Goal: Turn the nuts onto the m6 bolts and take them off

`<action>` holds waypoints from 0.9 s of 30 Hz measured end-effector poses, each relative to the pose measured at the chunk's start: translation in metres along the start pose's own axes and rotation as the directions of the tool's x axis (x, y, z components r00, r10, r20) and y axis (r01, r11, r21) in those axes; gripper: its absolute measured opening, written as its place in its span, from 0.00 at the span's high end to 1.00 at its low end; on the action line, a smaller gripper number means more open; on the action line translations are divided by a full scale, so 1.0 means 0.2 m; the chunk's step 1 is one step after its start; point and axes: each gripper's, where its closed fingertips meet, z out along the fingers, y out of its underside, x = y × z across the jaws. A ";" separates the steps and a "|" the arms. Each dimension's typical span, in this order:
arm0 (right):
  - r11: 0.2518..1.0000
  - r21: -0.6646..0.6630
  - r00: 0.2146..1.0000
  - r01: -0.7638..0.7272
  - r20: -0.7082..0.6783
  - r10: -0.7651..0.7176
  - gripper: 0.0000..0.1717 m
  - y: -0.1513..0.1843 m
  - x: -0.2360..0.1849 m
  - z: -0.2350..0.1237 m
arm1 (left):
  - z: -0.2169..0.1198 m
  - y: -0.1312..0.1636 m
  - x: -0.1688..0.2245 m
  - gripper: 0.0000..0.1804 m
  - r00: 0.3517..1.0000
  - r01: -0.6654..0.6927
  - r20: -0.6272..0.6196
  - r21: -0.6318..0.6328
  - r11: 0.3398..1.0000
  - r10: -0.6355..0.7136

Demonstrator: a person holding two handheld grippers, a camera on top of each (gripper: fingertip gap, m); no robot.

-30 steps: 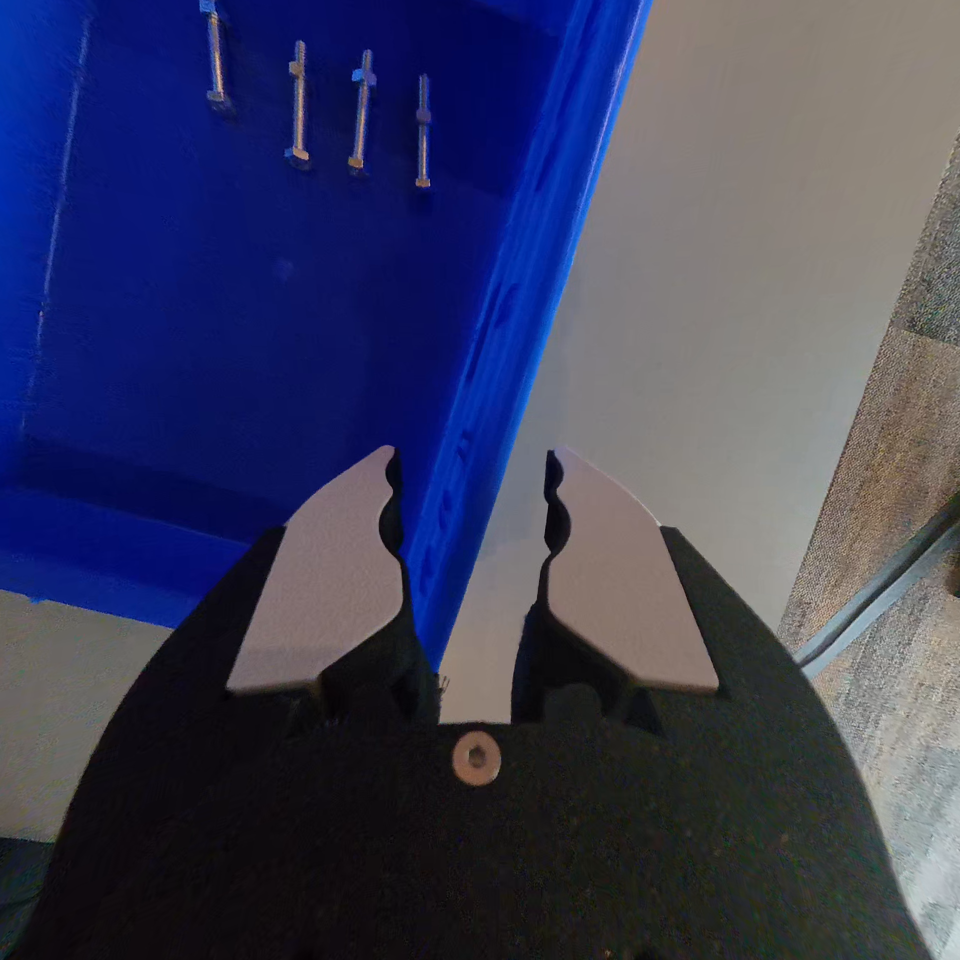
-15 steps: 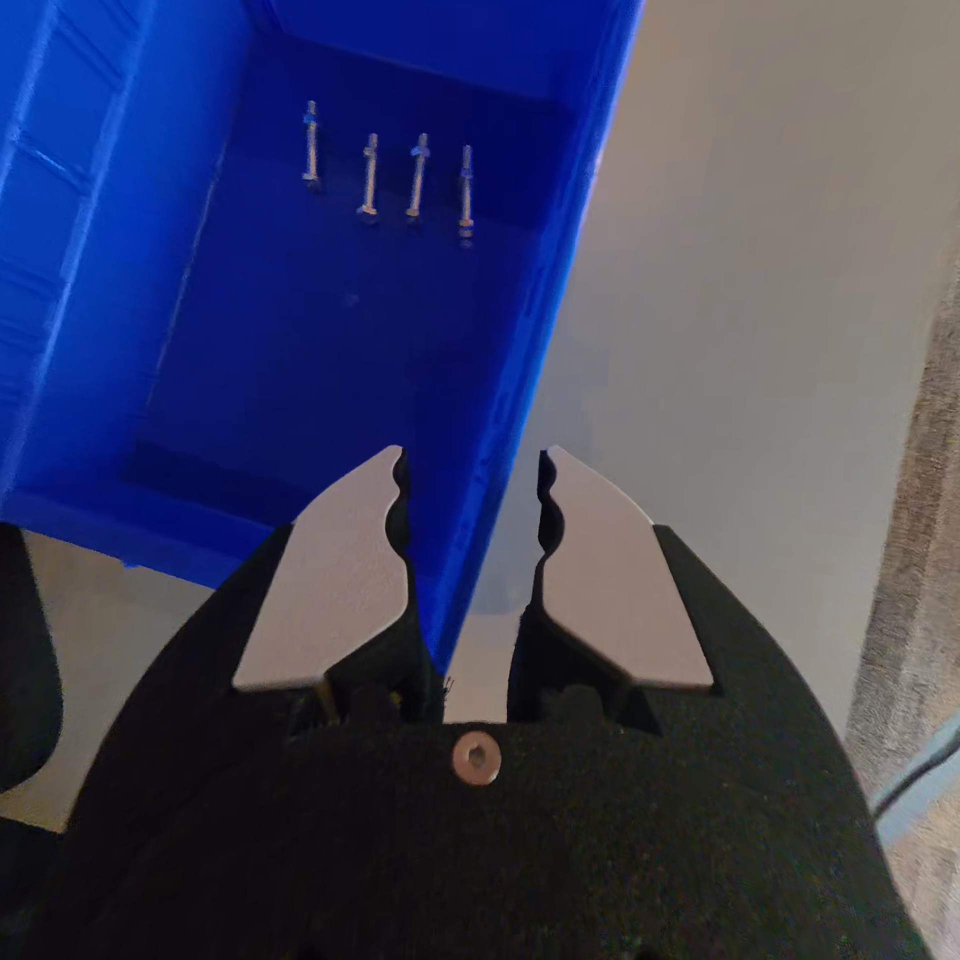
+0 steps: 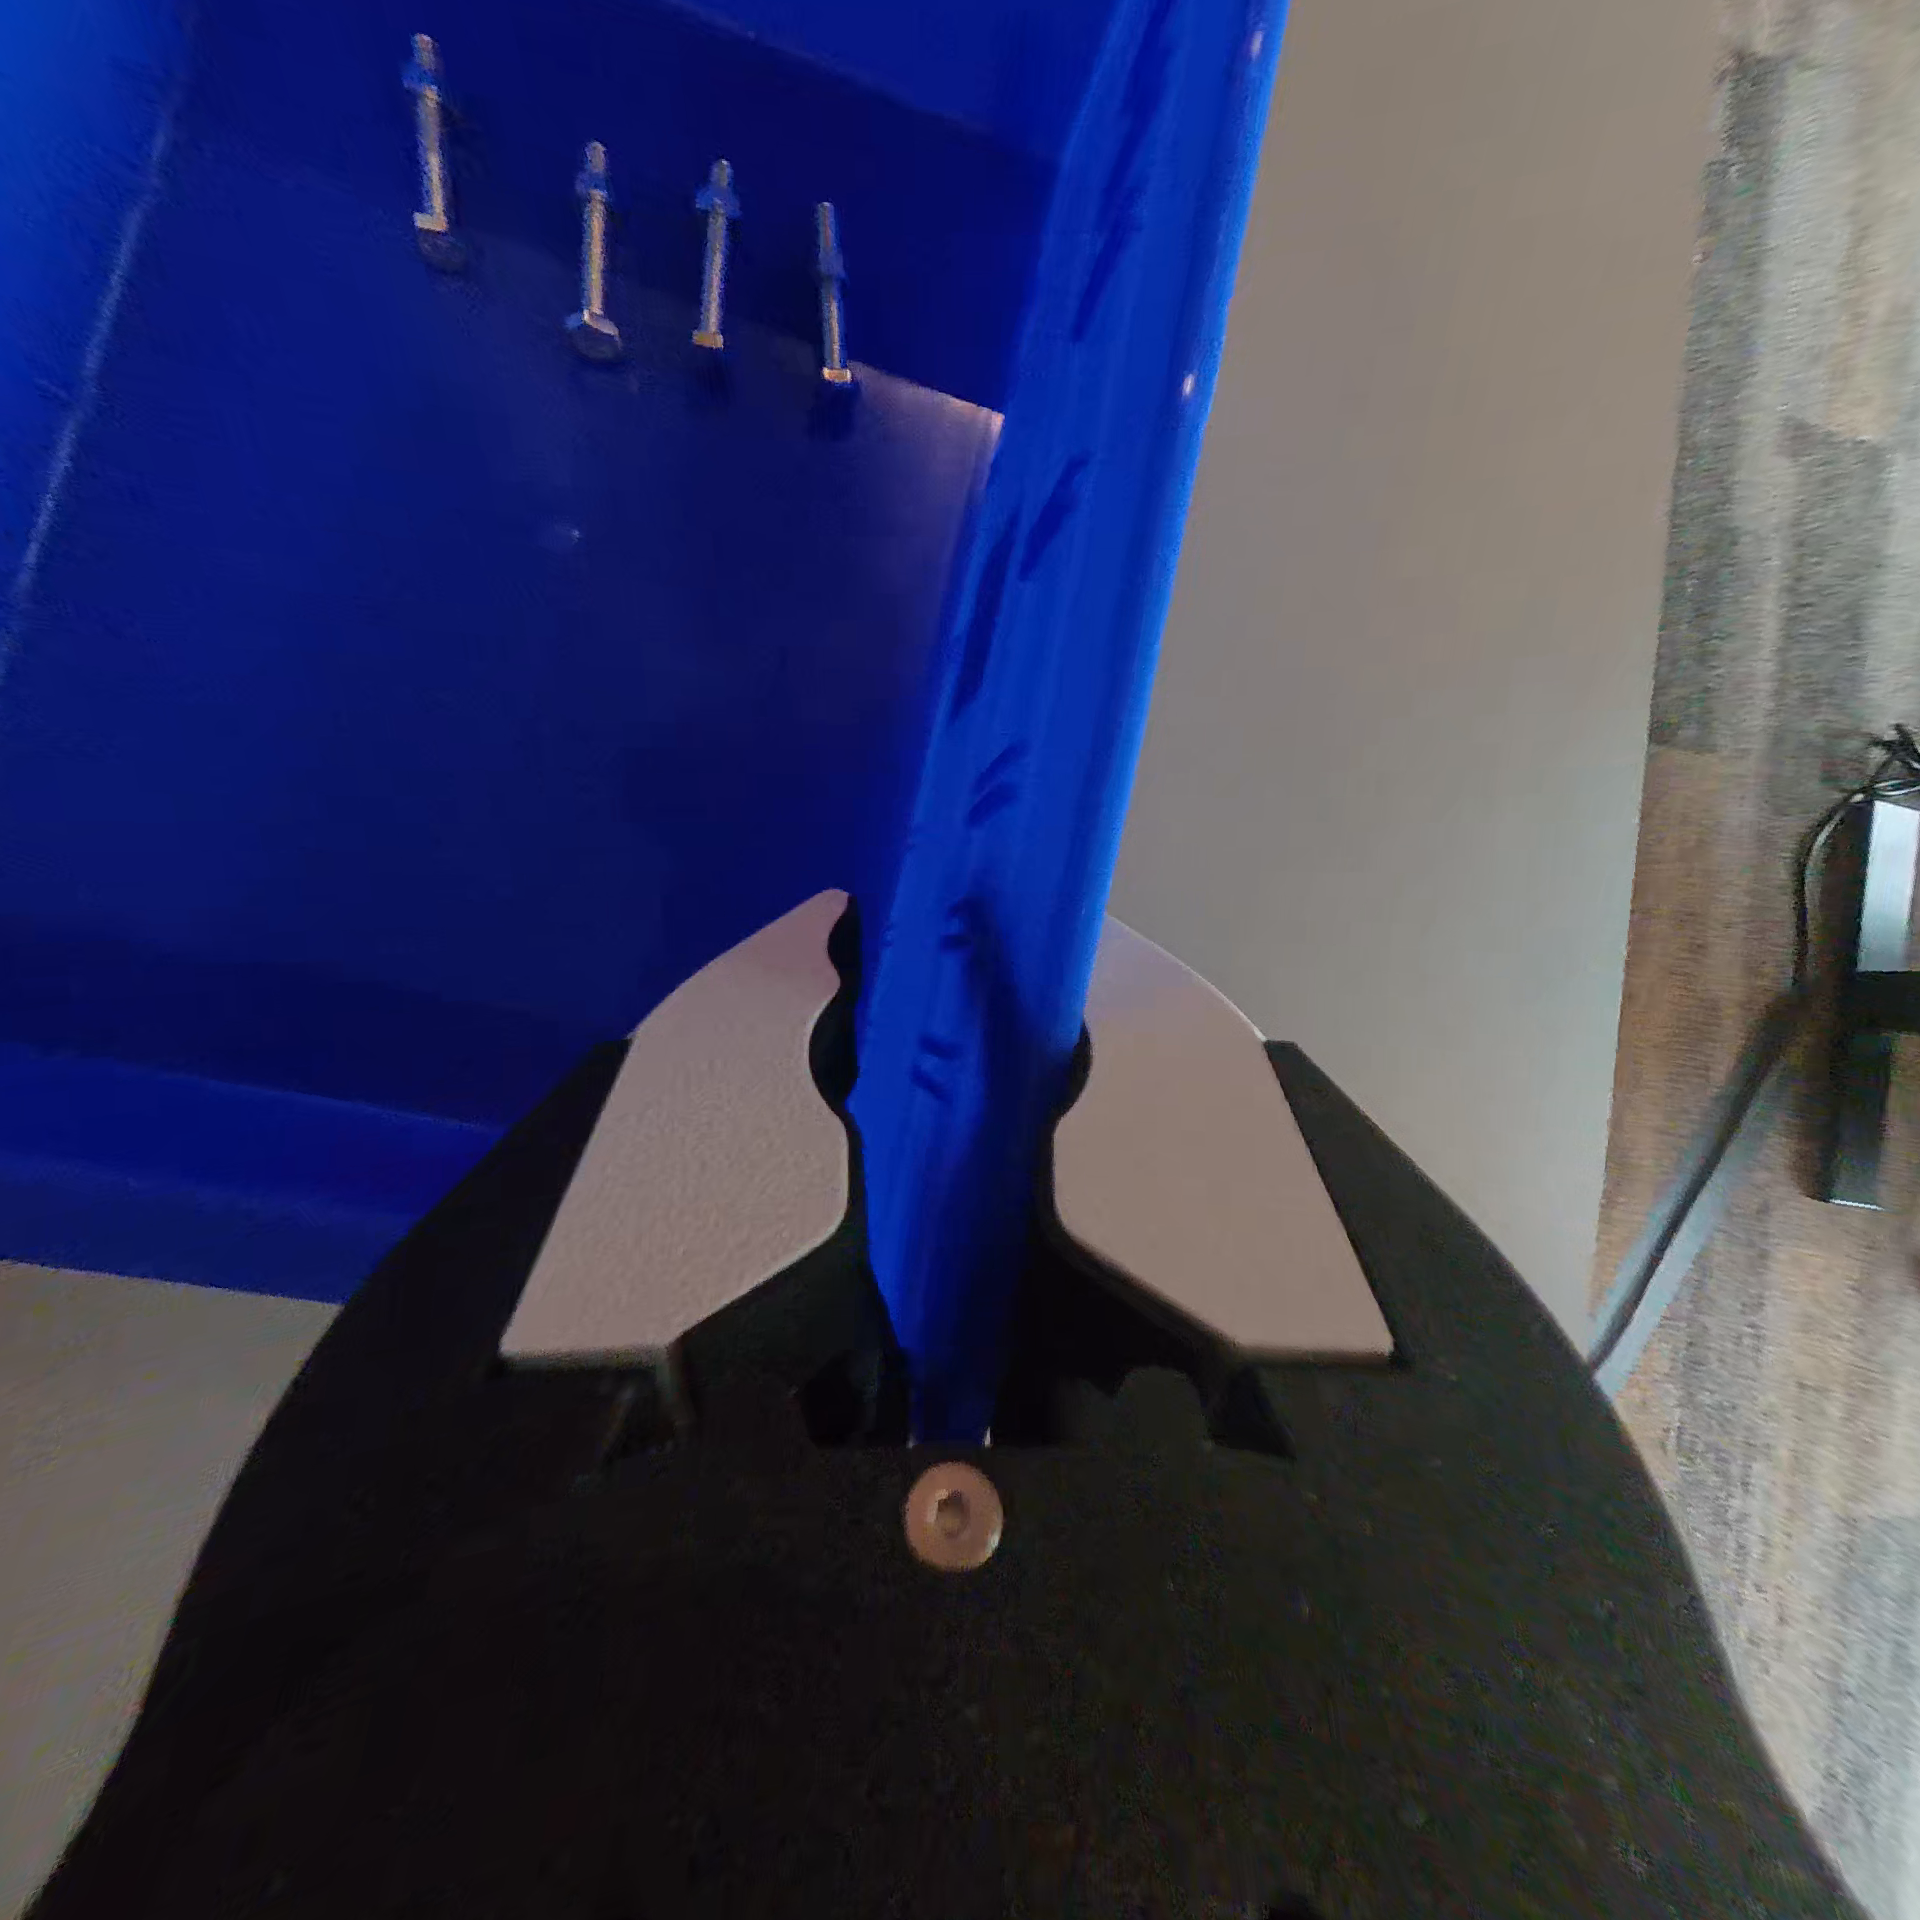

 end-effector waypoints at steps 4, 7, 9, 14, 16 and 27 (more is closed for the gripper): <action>1.000 -0.015 0.999 0.008 -0.043 -0.008 0.88 0.01 0.03 0.01 | -0.01 -0.02 0.03 0.97 0.999 0.010 -0.047 0.055 0.998 -0.007; 0.996 0.032 0.996 -0.083 0.027 0.082 0.97 -0.03 0.01 0.00 | -0.02 -0.03 0.09 0.98 0.993 0.037 -0.113 0.113 0.993 -0.024; 0.991 0.052 0.989 -0.127 0.084 0.122 0.98 -0.05 0.00 0.00 | -0.03 -0.05 0.12 0.98 0.992 0.026 -0.126 0.150 0.988 -0.007; 0.991 0.050 0.988 -0.127 0.095 0.122 0.98 -0.06 -0.08 -0.01 | -0.04 -0.09 0.18 0.98 0.988 -0.006 -0.149 0.208 0.978 0.038; 0.986 0.051 0.982 -0.160 0.115 0.153 0.98 -0.06 -0.11 0.00 | -0.04 -0.10 0.23 0.98 0.982 -0.009 -0.181 0.224 0.975 0.051; 0.977 0.039 0.970 -0.212 0.130 0.205 0.98 -0.18 -0.31 0.04 | 0.01 -0.23 0.57 0.98 0.964 0.027 -0.263 0.206 0.978 0.029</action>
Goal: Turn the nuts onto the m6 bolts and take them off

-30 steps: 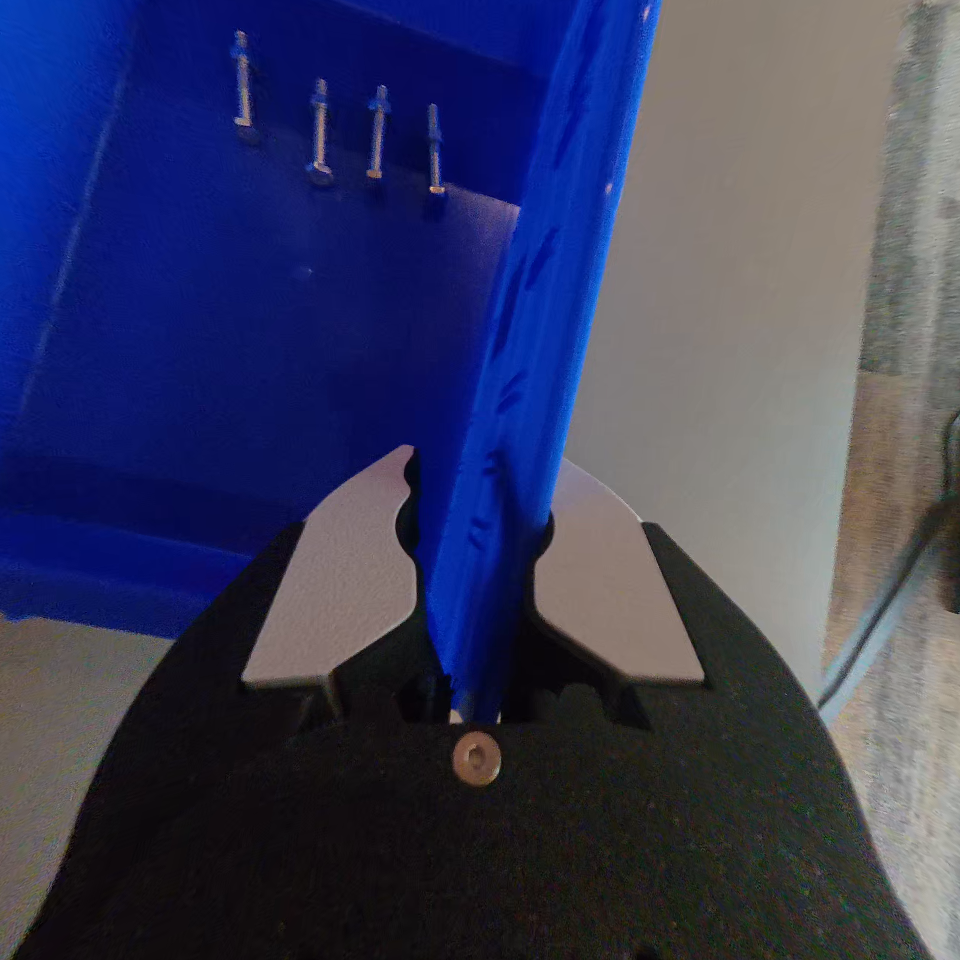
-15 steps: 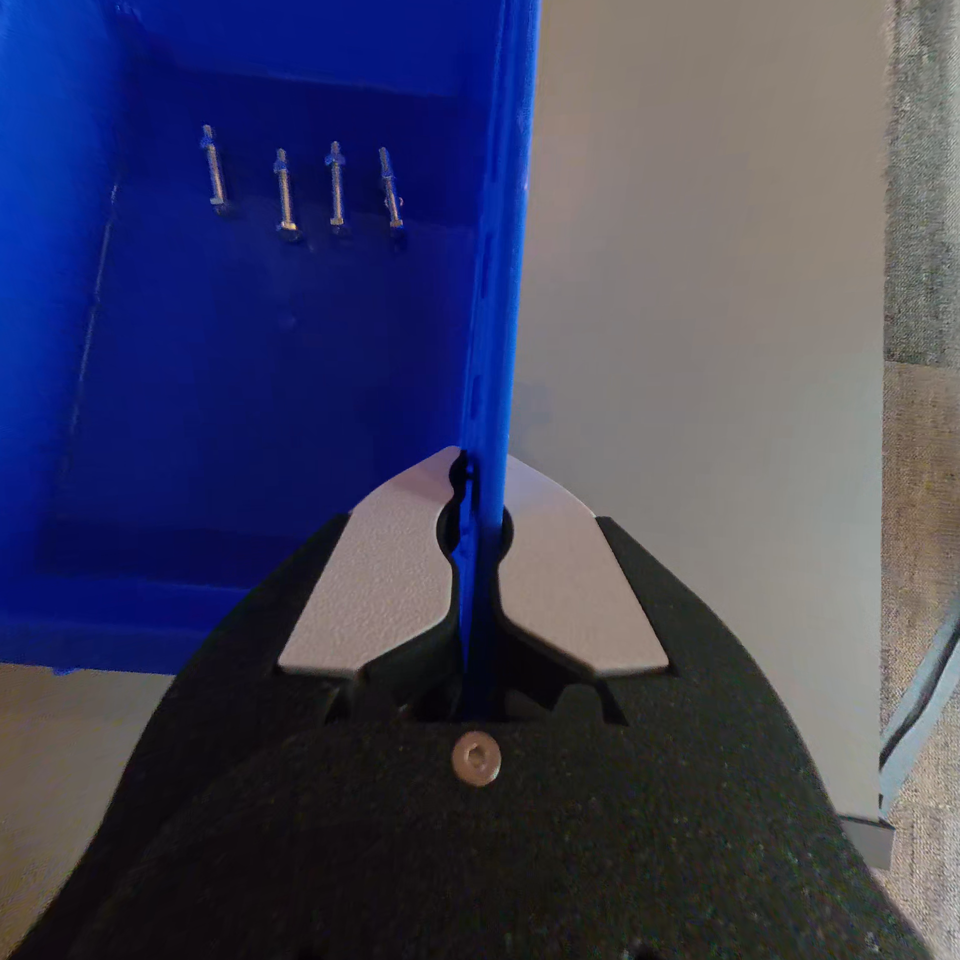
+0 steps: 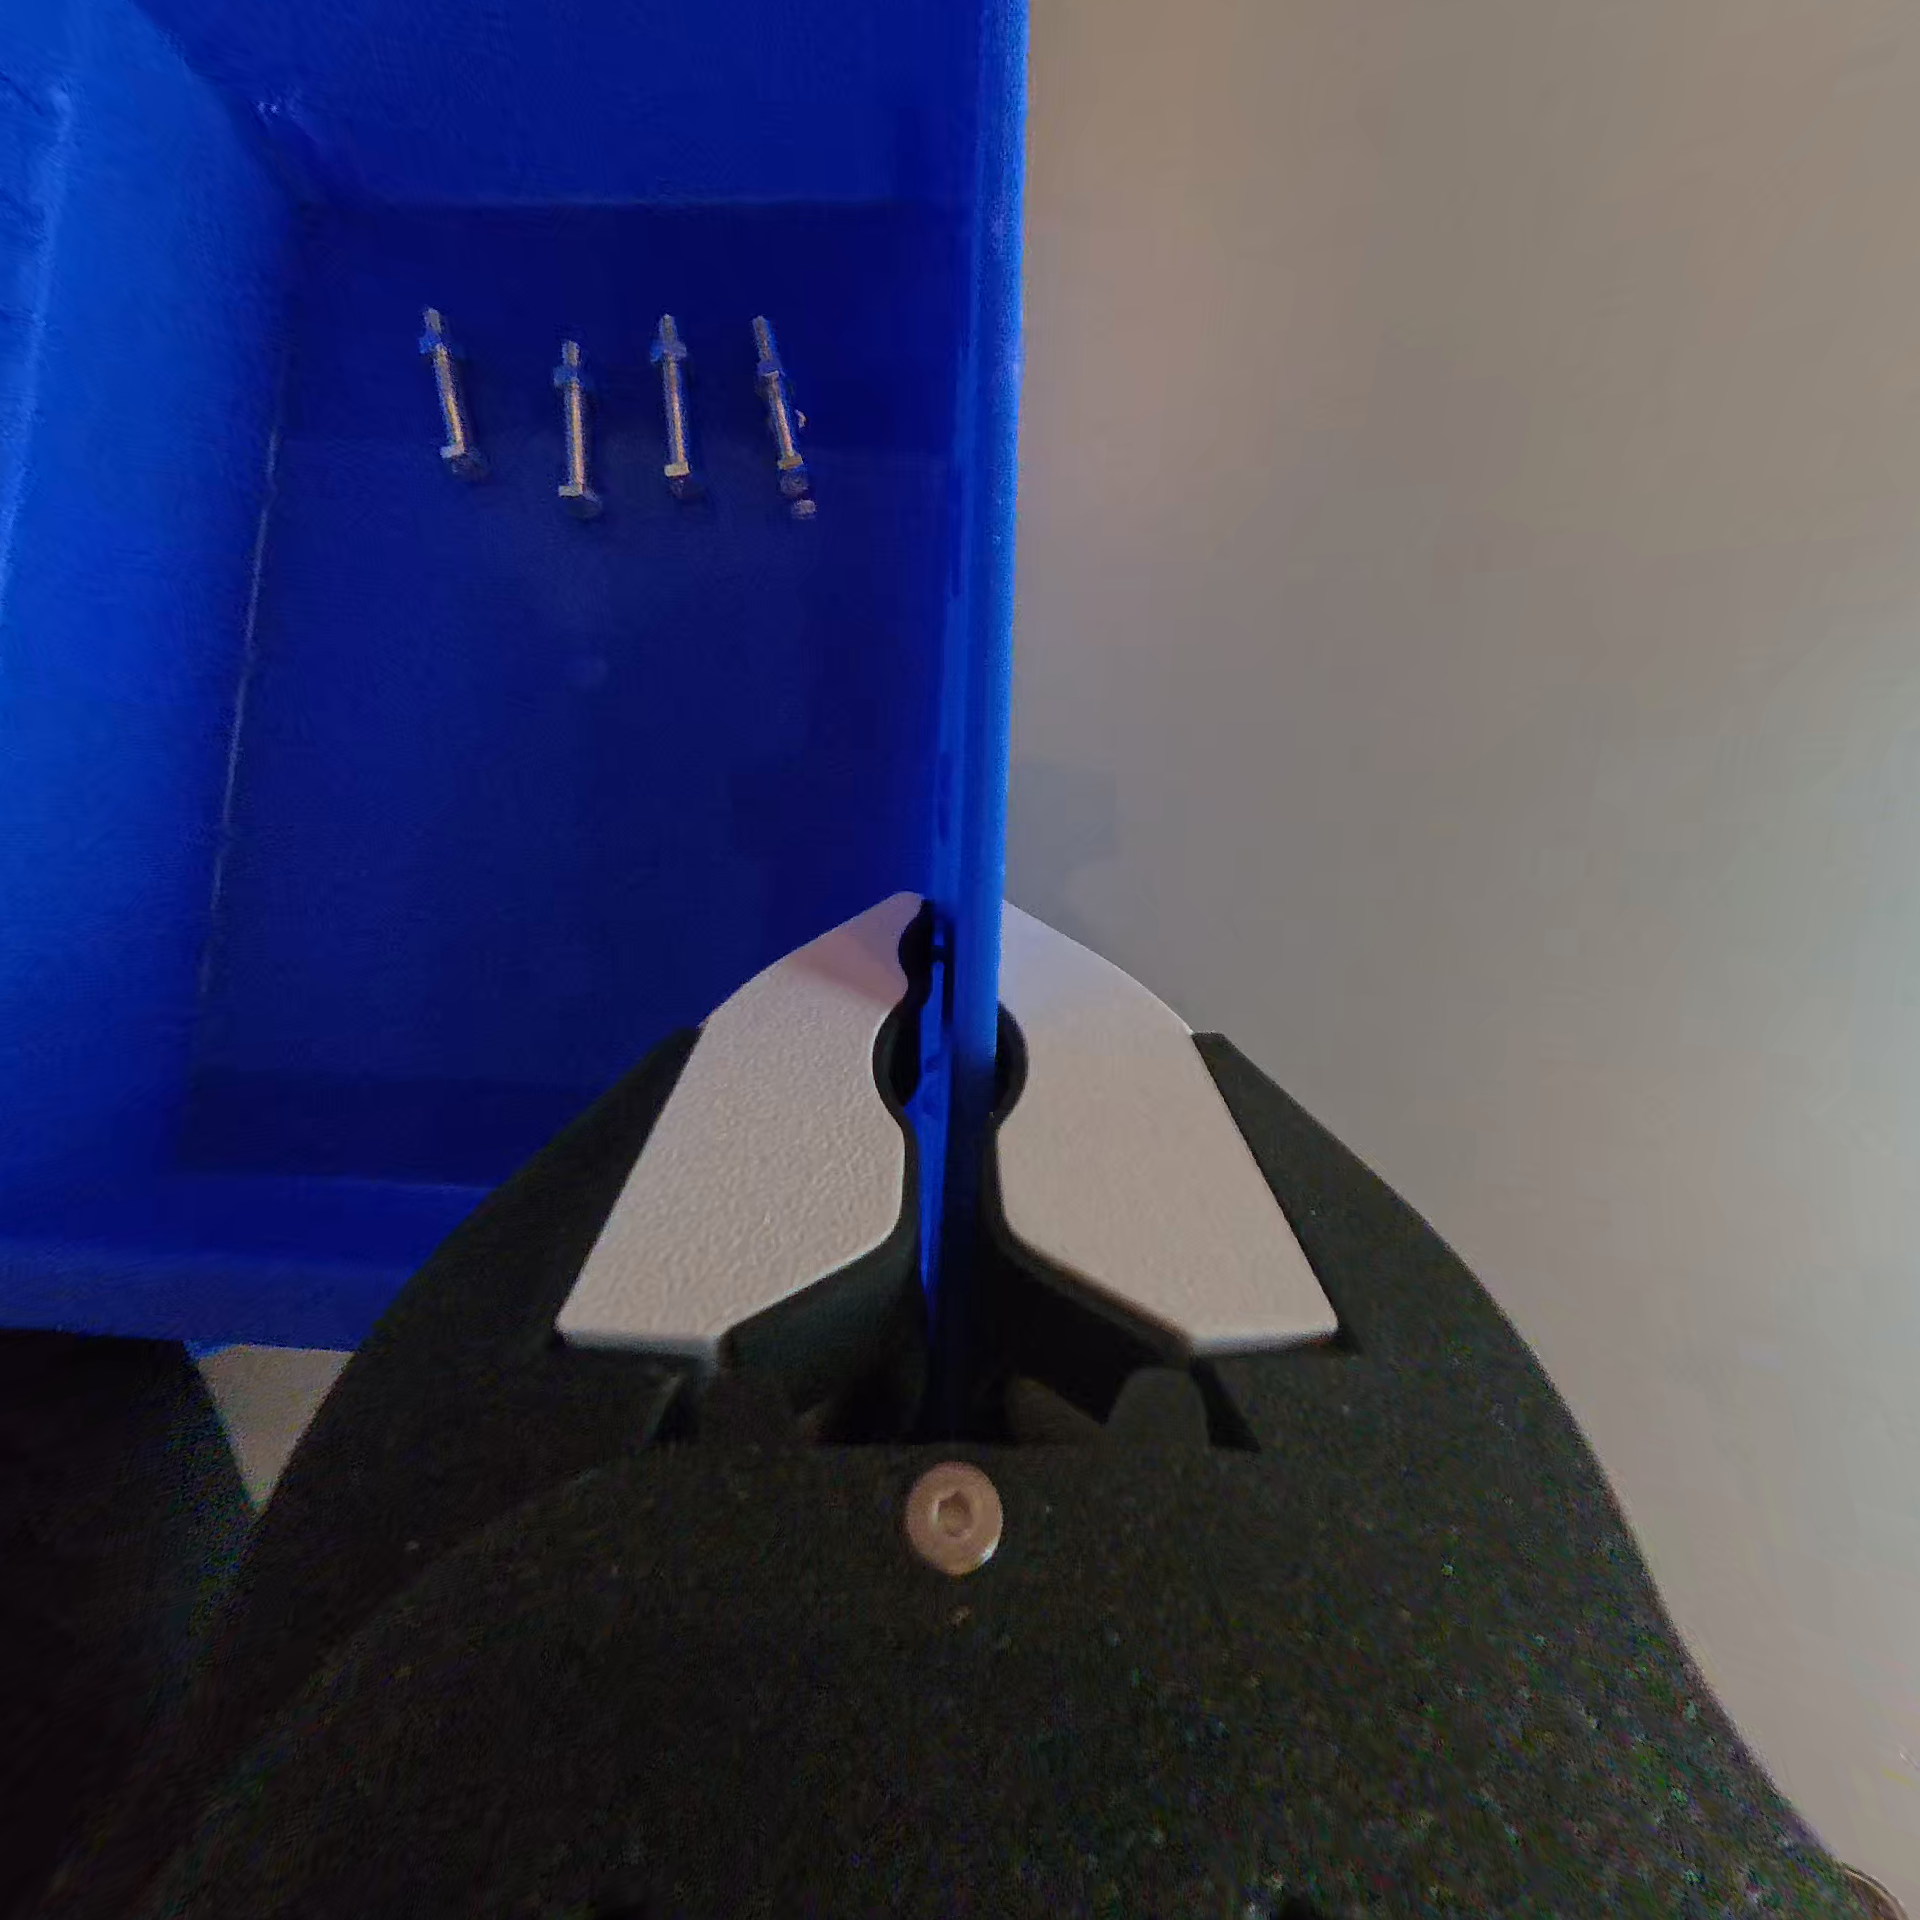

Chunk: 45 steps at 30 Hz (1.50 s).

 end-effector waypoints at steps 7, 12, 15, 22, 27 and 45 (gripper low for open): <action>1.000 -0.006 1.000 -0.002 0.006 0.002 0.98 -0.04 -0.17 0.04 | 0.05 -0.06 0.25 0.97 0.999 -0.043 -0.018 0.005 0.999 0.043; 1.000 -0.004 1.000 0.019 0.019 -0.019 0.98 -0.06 -0.30 0.06 | 0.08 -0.08 0.40 0.97 0.996 -0.085 0.003 -0.009 0.996 0.085; 1.000 -0.005 0.999 0.027 0.029 -0.027 0.98 -0.07 -0.37 0.07 | 0.10 -0.10 0.49 0.97 0.995 -0.102 0.012 -0.019 0.995 0.102; 0.999 -0.008 0.999 0.039 0.023 -0.038 0.98 -0.07 -0.47 0.07 | 0.13 -0.10 0.72 0.96 0.994 -0.110 -0.029 -0.005 0.994 0.110; 0.999 -0.003 0.999 0.034 0.034 -0.034 0.98 -0.07 -0.52 0.09 | 0.16 -0.06 0.86 0.95 0.995 -0.050 -0.085 -0.031 0.998 0.047; 0.987 0.158 0.999 0.004 0.049 -0.012 0.82 -0.15 -0.62 0.03 | 0.16 -0.08 1.07 0.89 0.997 -0.018 -0.077 0.012 1.000 0.019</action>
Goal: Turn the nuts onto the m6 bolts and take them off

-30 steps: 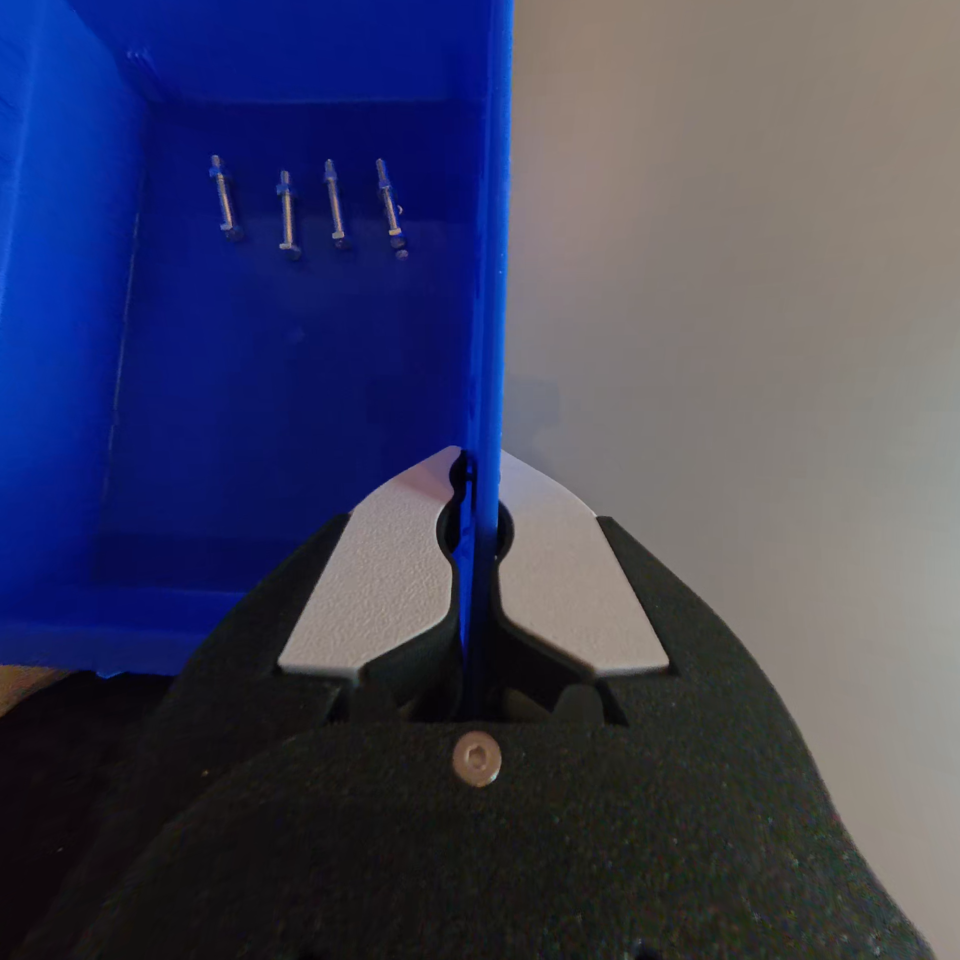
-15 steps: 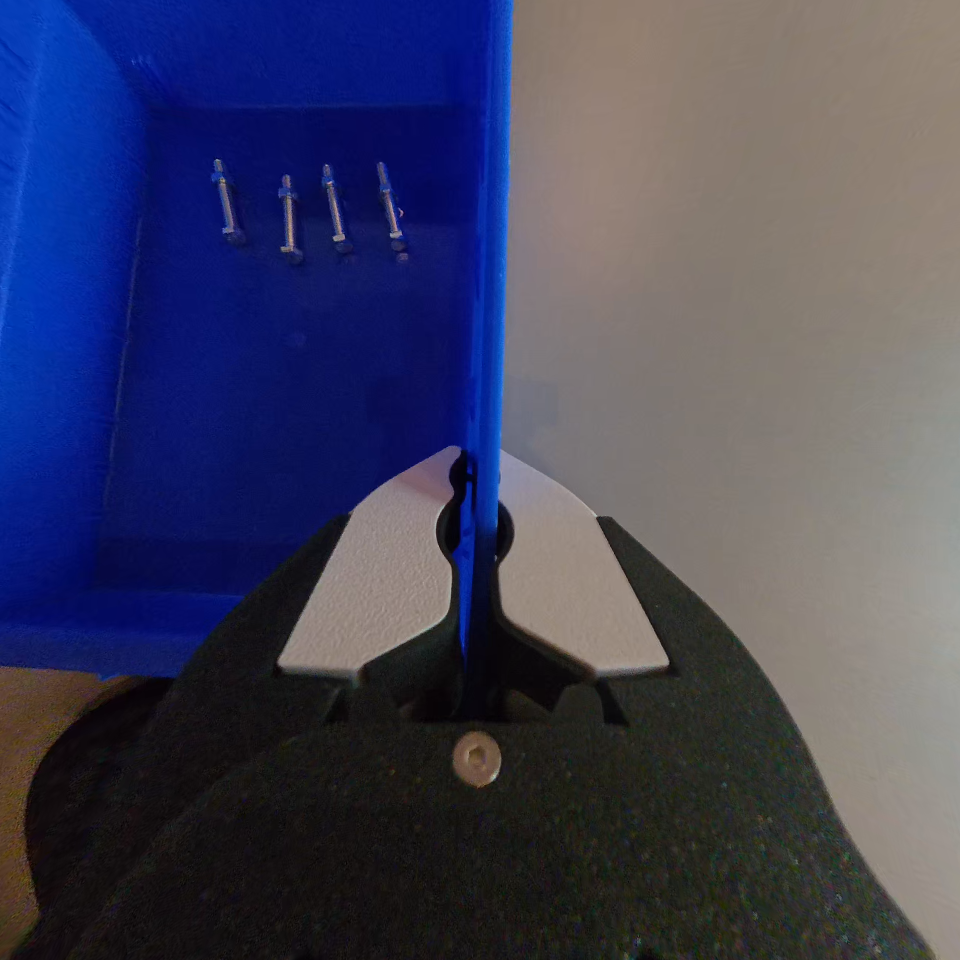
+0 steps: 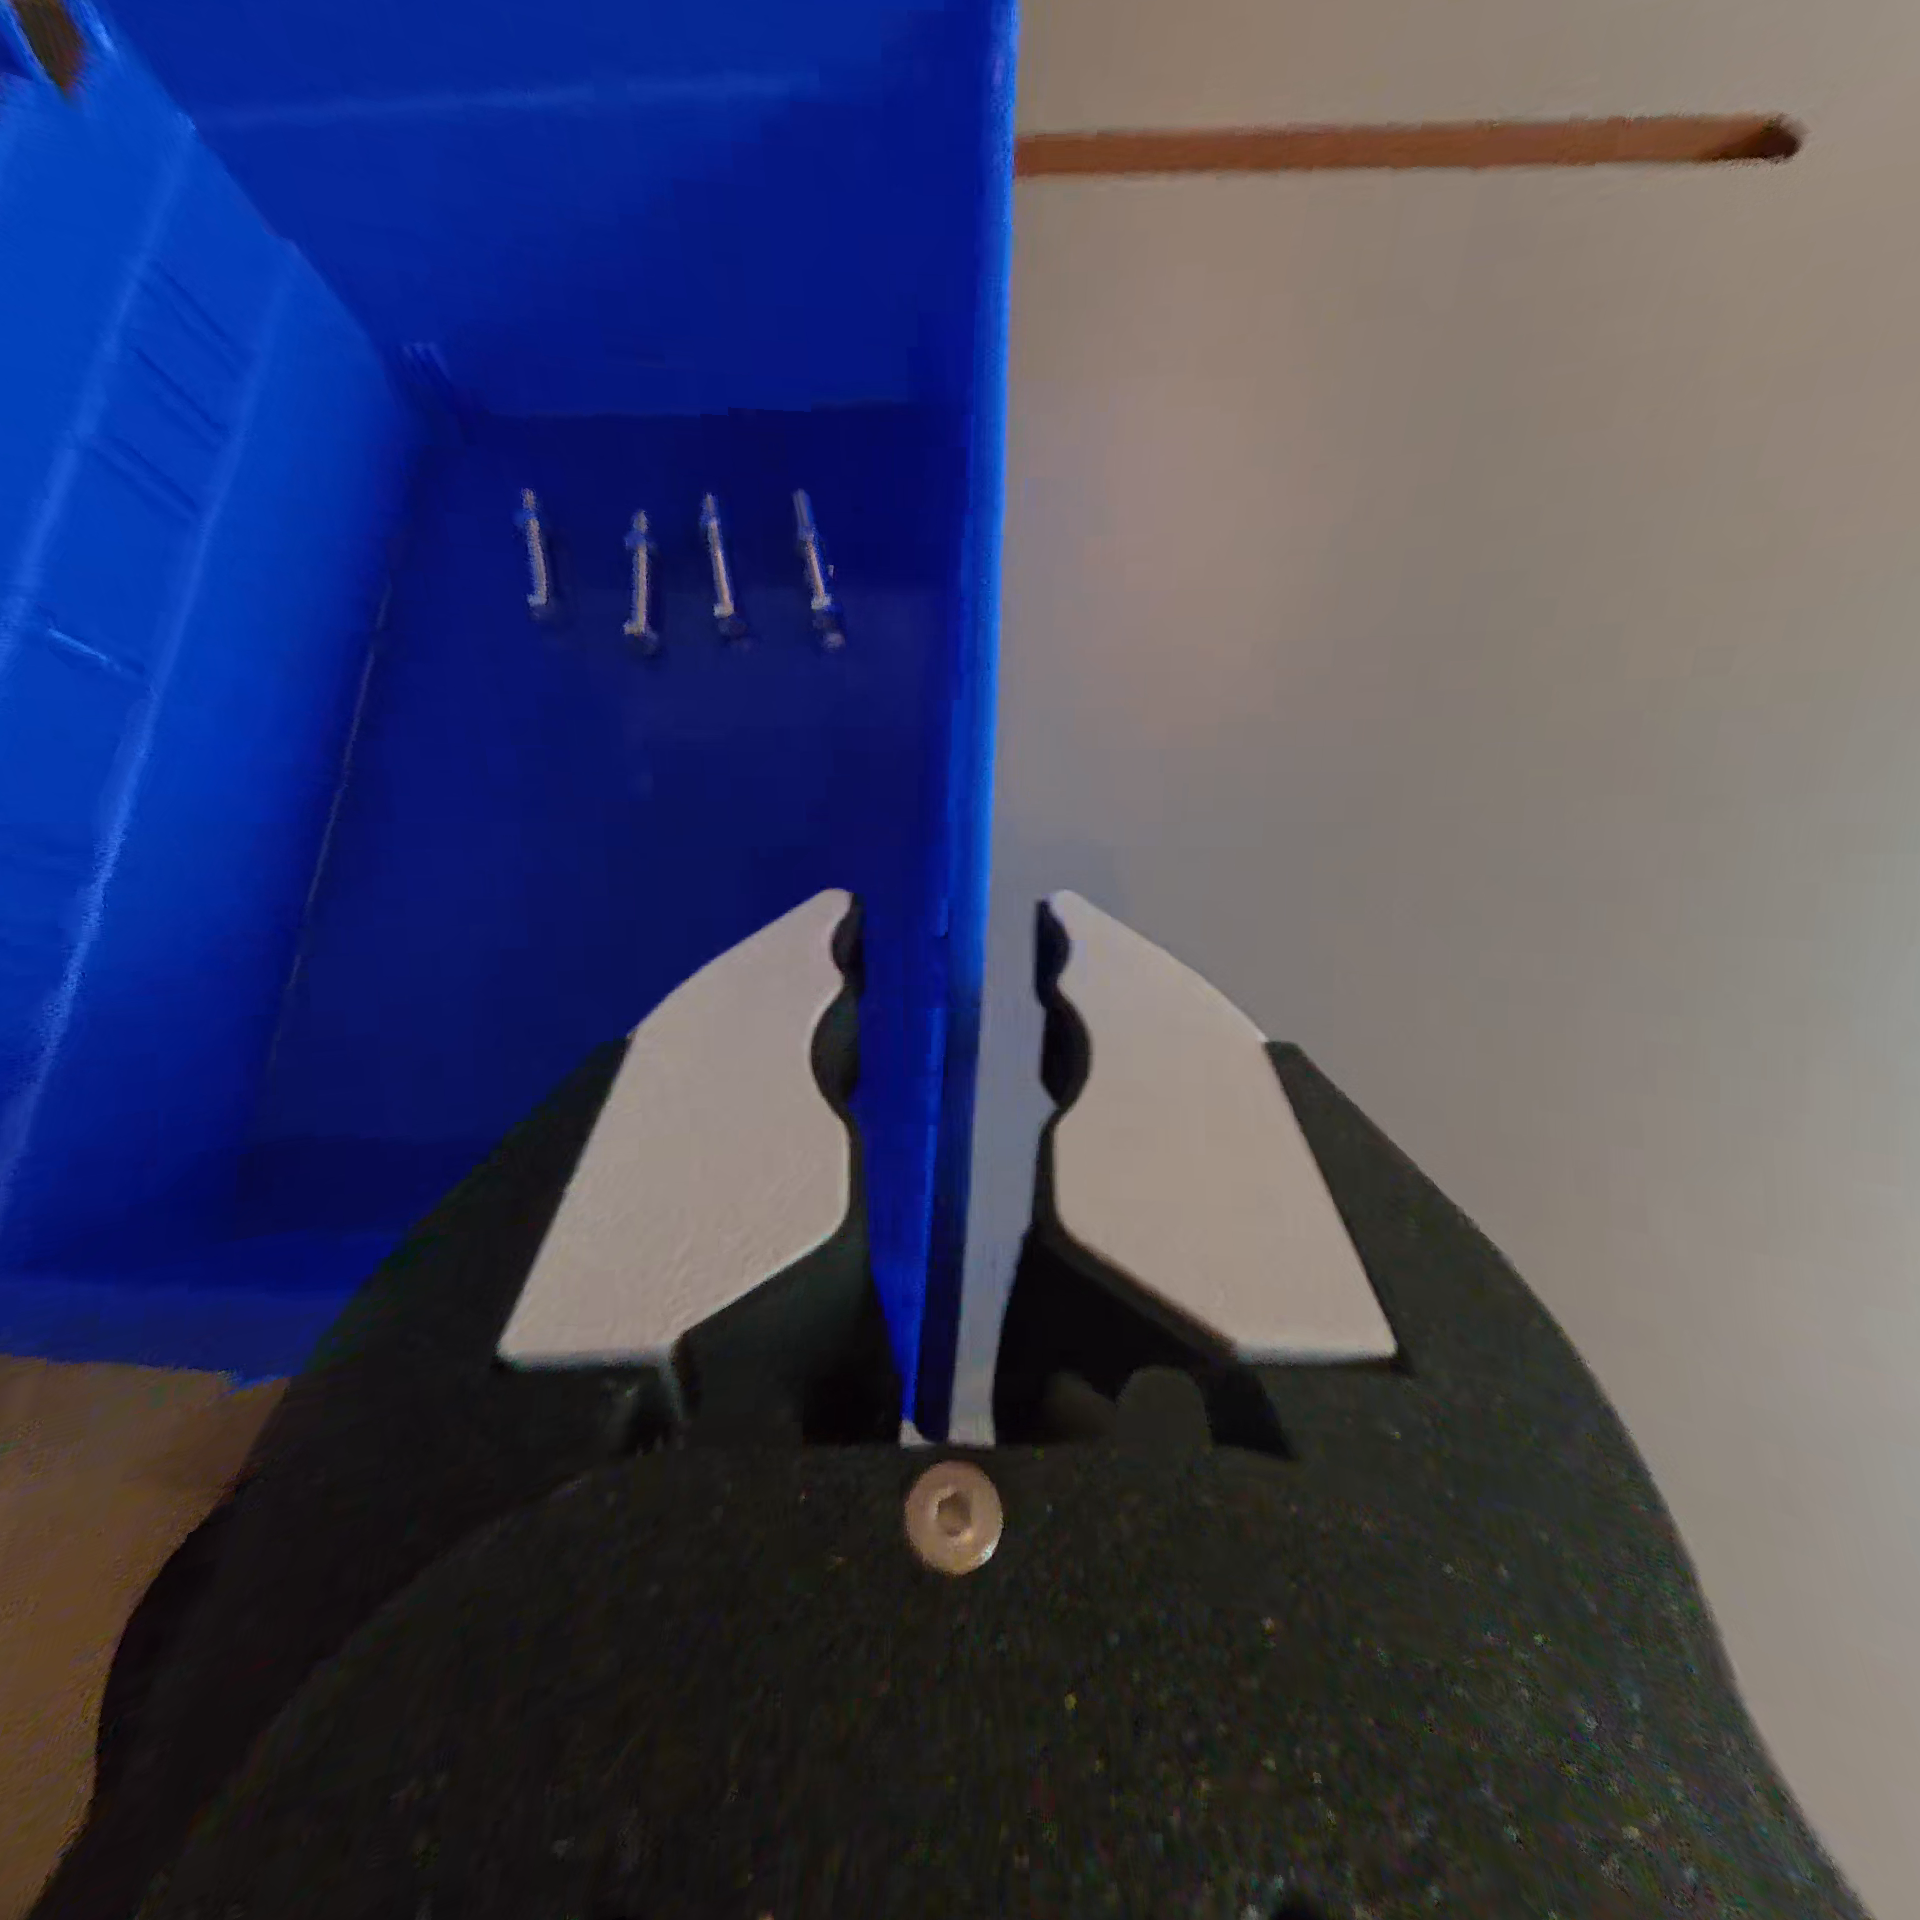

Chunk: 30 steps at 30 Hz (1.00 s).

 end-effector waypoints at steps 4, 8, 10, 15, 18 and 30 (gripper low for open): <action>0.985 0.172 0.994 0.000 0.107 -0.018 0.65 -0.13 -0.02 -0.15 | -0.15 -0.17 -0.06 0.64 0.999 0.008 0.048 0.145 0.989 -0.015; 0.926 0.373 0.966 0.052 0.216 -0.141 0.60 -0.17 -0.07 -0.34 | -0.34 -0.34 0.12 0.56 1.000 0.017 -0.018 0.317 0.948 -0.012; 0.886 0.455 0.956 0.091 0.209 -0.206 0.60 -0.15 -0.07 -0.41 | -0.37 -0.36 0.32 0.58 0.996 -0.018 -0.074 0.345 0.938 0.047; 0.761 0.561 0.897 0.327 0.068 -0.436 0.62 -0.01 -0.09 -0.47 | -0.28 -0.25 0.91 0.66 0.954 -0.144 -0.205 0.331 0.933 0.220; 0.704 0.526 0.851 0.477 -0.077 -0.519 0.62 0.07 -0.05 -0.44 | -0.18 -0.17 1.13 0.71 0.930 -0.165 -0.274 0.283 0.945 0.245; 0.823 0.505 0.944 0.260 0.045 -0.326 0.73 0.14 0.00 -0.31 | 0.09 -0.08 1.19 0.89 0.970 -0.171 -0.152 0.127 0.977 0.190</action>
